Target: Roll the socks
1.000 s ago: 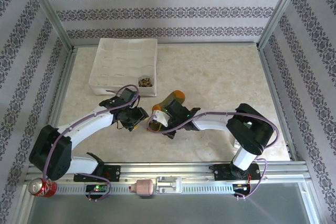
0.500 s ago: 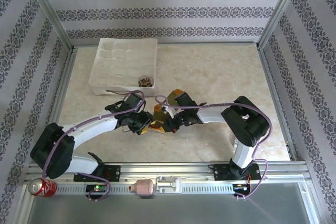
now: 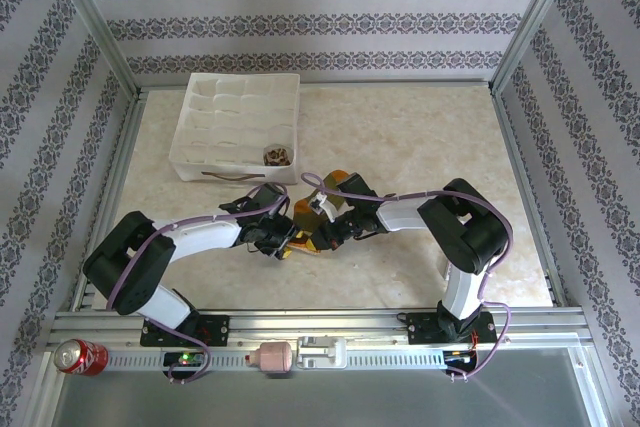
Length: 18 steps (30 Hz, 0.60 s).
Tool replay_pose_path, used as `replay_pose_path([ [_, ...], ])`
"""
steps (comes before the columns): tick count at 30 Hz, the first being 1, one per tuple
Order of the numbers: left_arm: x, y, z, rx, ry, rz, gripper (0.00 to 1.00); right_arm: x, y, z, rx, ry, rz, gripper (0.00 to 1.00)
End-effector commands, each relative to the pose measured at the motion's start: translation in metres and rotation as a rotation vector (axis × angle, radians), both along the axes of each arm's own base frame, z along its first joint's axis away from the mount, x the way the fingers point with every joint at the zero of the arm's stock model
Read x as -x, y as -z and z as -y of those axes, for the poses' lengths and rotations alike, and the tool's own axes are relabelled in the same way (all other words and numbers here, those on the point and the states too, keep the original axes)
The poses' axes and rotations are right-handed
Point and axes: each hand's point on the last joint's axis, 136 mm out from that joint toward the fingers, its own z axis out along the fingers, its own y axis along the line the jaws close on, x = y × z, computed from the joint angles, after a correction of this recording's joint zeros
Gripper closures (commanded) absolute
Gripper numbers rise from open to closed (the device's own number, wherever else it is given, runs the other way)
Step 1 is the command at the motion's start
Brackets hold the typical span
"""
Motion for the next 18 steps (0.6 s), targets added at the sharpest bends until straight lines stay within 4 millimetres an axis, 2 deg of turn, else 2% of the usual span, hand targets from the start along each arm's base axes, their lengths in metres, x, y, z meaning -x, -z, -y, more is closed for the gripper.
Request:
replay_pose_path([
  [1, 0.004, 0.012, 0.001, -0.029, -0.054, -0.063, 0.7, 0.013, 0.026, 0.014, 0.085, 0.016, -0.099, 1.0],
  [5, 0.028, 0.02, -0.016, -0.096, -0.071, -0.171, 1.0, 0.015, 0.022, 0.013, 0.079, -0.001, -0.058, 1.0],
  [8, 0.047, 0.025, -0.025, -0.117, -0.096, -0.265, 1.0, 0.02, 0.012, 0.008, 0.072, -0.042, 0.038, 0.97],
  [11, 0.062, 0.023, -0.034, -0.147, -0.116, -0.333, 1.0, 0.022, 0.003, 0.007, 0.096, -0.071, 0.218, 0.72],
  [16, 0.08, 0.019, -0.04, -0.165, -0.128, -0.469, 1.0, 0.028, -0.02, 0.014, 0.187, -0.105, 0.764, 0.49],
  [18, 0.082, 0.019, -0.041, -0.168, -0.128, -0.493, 1.0, 0.03, -0.027, 0.012, 0.221, -0.118, 0.907, 0.42],
])
